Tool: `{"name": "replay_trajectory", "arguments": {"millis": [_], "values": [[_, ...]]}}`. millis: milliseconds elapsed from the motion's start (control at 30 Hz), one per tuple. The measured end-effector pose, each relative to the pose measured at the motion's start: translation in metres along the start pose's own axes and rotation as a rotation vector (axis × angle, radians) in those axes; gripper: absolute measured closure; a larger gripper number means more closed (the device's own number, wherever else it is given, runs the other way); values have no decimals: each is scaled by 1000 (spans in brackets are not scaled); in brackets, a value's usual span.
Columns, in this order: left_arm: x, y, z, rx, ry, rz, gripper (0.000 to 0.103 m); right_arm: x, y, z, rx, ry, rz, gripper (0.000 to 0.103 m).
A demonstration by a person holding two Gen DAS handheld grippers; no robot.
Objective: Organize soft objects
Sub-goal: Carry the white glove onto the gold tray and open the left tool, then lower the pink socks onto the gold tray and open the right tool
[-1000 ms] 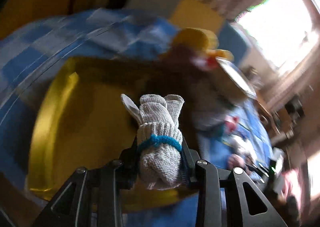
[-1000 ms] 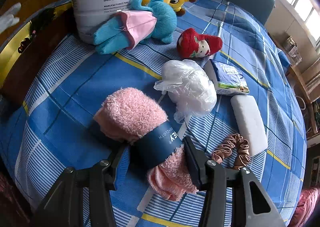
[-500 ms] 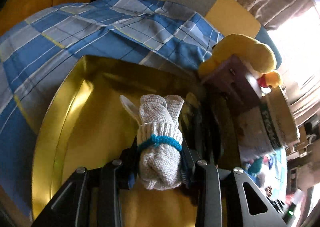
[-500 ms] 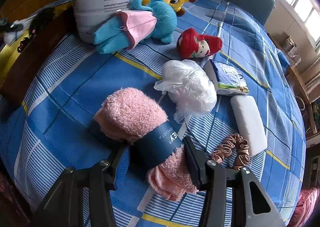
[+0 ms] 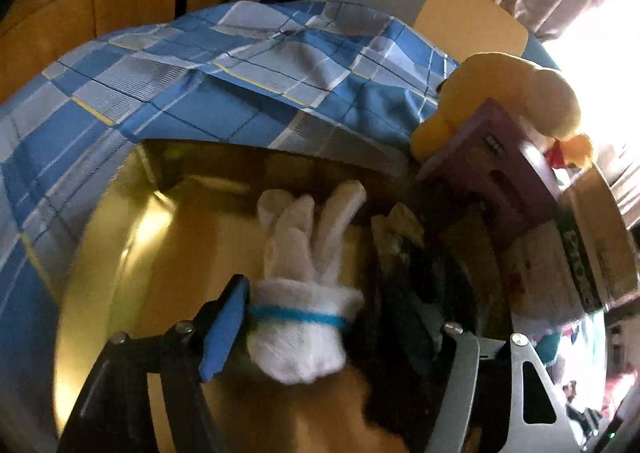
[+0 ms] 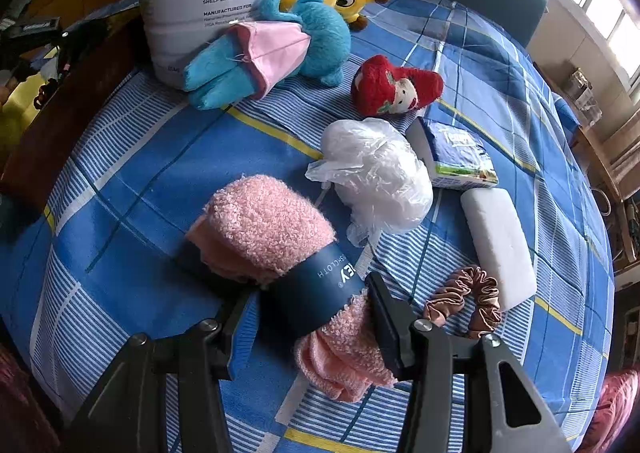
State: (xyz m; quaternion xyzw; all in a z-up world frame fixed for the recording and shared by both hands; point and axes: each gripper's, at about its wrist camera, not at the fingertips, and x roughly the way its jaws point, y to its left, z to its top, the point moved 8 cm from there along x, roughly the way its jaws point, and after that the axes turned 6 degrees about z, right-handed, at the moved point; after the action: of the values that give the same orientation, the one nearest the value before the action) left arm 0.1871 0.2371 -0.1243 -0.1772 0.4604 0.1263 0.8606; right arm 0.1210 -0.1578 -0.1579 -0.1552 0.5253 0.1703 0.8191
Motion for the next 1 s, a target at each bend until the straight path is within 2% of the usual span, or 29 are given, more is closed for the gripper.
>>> {"name": "replay_trajectory", "arguments": {"millis": [233,367,567,667,900,1000], "values": [[-50,6,-40,52,-63,36,28,-1,2,-1,1,1,-21,52],[-72,2,-62,92,-109,32,14,-3,4,-1,10,8,-38,54],[-99,-12,-87,202,-175,37,14,-13,2,-3,69,7,-39,60],[-107,-20,-97,251,-189,24,14,-22,-4,-5,137,-7,-9,60],[-114,-33,-106,308,-205,3,14,-58,-18,-3,335,-105,127,61],[-113,-36,-109,314,-198,-12,14,-68,-33,2,420,-137,147,60]]}}
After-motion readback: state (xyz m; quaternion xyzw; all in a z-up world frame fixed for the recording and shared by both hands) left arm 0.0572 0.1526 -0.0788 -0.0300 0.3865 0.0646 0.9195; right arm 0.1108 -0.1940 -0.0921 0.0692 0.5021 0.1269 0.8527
